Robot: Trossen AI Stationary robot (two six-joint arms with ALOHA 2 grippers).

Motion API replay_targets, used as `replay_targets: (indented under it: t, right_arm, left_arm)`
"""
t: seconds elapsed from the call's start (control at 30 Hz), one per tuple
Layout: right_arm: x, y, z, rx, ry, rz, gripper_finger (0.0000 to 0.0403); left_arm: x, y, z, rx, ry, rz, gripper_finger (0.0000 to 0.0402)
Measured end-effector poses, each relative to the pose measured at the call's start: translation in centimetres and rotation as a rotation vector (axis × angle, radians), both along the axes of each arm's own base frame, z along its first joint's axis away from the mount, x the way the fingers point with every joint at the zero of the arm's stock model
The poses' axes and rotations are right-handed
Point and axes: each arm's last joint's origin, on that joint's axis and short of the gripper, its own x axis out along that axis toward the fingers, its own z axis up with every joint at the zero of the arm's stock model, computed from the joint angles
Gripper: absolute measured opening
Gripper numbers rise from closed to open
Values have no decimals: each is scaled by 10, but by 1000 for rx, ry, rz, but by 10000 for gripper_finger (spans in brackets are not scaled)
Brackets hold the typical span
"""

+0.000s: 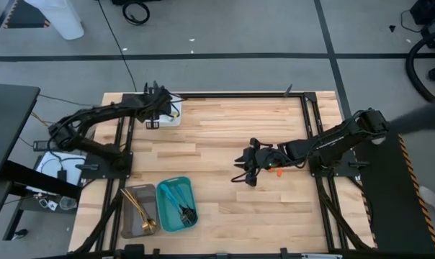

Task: Sort silverware by color (type)
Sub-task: Put the orange fork into the white bin

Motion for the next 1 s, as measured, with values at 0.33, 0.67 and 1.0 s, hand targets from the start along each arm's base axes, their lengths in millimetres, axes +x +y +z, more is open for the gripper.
replay_targets:
  t: [0.33,0.67,1.0]
  right_arm:
    - [-11,-12,-14,37,177,-97,85]
    - [-29,-14,-25,83,442,-98,85]
    - [-35,-21,2,47,671,-107,96]
  left_arm:
    - [9,-33,53,-175,-674,-227,180]
    - [35,-67,66,-386,-980,-210,180]
    - [55,-109,67,-521,-1025,-291,180]
